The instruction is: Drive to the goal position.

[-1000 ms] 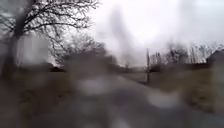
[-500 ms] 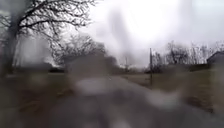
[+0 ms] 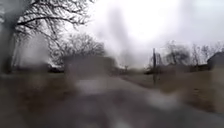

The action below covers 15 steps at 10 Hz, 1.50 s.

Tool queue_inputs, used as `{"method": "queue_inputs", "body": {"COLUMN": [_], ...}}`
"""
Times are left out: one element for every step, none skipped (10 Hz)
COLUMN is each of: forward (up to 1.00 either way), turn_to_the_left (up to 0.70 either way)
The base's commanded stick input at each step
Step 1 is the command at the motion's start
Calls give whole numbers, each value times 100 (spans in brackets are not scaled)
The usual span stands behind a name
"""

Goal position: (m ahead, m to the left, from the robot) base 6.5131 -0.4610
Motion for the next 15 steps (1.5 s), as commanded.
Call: {"method": "queue_inputs", "body": {"forward": [85,85,85,85,85,85,85,85,85,85,85,85,85,85,85], "turn_to_the_left": [0,0,0,0,0,0,0,0,0,0,0,0,0,0,0]}}
